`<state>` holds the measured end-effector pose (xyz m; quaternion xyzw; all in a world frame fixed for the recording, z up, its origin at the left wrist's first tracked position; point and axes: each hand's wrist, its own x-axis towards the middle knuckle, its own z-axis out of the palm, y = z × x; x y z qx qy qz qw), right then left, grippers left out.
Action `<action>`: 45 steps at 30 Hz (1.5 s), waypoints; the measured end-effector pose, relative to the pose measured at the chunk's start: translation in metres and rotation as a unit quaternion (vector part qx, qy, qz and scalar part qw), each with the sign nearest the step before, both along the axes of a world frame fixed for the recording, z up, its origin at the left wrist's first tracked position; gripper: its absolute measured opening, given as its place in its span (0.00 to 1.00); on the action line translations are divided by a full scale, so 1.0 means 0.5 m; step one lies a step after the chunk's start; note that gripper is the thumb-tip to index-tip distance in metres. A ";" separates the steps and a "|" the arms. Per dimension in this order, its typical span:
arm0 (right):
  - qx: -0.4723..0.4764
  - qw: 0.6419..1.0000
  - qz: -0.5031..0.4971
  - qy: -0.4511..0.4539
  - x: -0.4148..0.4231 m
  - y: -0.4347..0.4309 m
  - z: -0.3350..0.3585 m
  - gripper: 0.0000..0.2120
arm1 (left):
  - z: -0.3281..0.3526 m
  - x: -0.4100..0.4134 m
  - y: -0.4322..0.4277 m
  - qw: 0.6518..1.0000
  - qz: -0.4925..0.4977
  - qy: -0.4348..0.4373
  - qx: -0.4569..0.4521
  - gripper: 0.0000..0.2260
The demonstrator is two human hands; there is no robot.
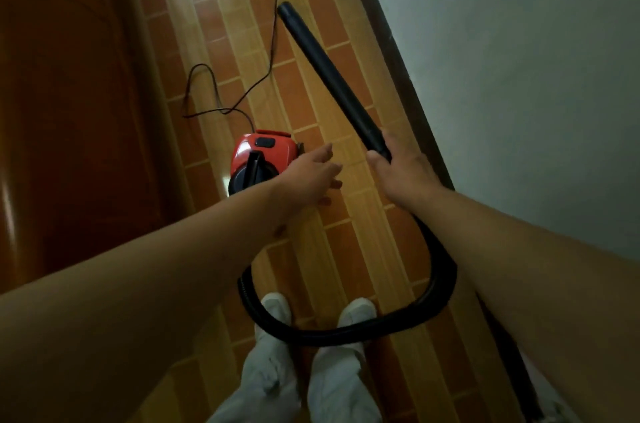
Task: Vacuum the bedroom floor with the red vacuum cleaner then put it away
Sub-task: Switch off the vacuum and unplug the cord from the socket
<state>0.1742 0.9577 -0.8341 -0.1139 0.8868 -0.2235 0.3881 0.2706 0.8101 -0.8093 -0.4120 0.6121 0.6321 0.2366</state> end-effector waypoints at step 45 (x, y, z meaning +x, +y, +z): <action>0.106 0.987 0.098 0.071 0.037 -0.401 -0.222 0.18 | -0.371 0.115 -0.322 0.956 -0.057 -0.147 -0.247 0.12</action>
